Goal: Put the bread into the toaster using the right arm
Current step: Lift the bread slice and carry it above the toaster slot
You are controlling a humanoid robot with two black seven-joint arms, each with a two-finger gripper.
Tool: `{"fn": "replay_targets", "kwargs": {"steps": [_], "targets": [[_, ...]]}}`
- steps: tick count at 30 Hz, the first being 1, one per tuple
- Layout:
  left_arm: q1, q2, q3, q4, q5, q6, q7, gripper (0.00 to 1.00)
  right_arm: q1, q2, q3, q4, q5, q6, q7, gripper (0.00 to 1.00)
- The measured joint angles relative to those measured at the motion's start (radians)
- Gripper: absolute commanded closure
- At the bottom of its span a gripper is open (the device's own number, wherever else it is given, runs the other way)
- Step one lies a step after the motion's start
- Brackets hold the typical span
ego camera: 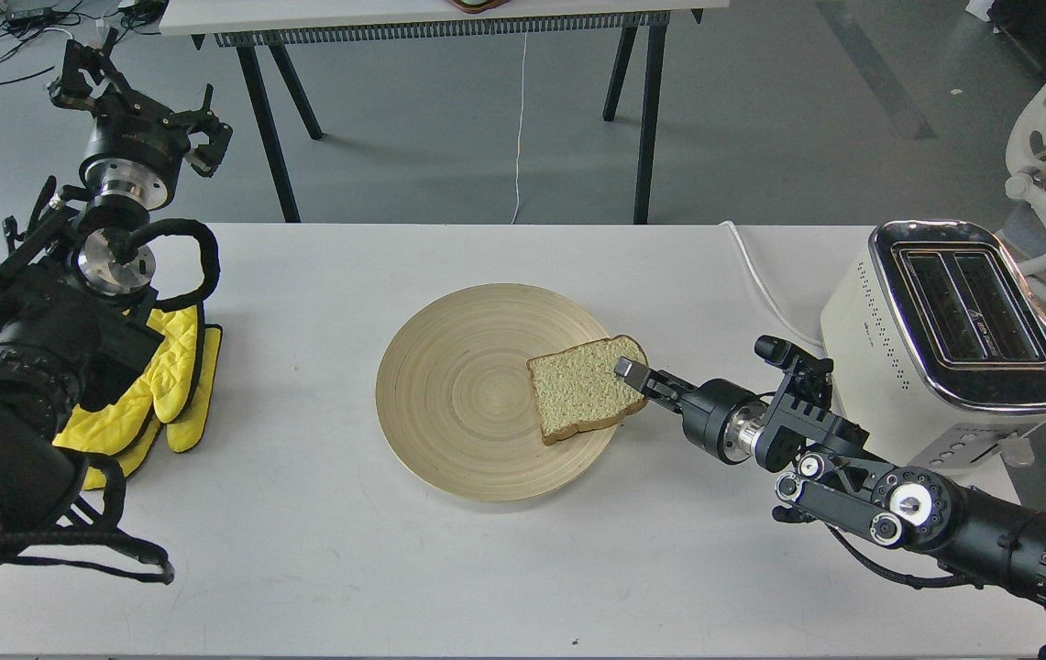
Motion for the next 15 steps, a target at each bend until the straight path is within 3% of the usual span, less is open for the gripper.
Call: {"fn": "replay_targets", "kwargs": {"steps": [7,15], "targets": [[0.000,0.000,0.000,0.000,0.000,0.000,0.000,0.00,0.032,-0.073,0.052,0.111,0.001,-0.005,-0.004,0.93],[0.000,0.000,0.000,0.000,0.000,0.000,0.000,0.00,0.158,-0.334,0.092,0.266,-0.001,-0.013,-0.004,0.93]]}}
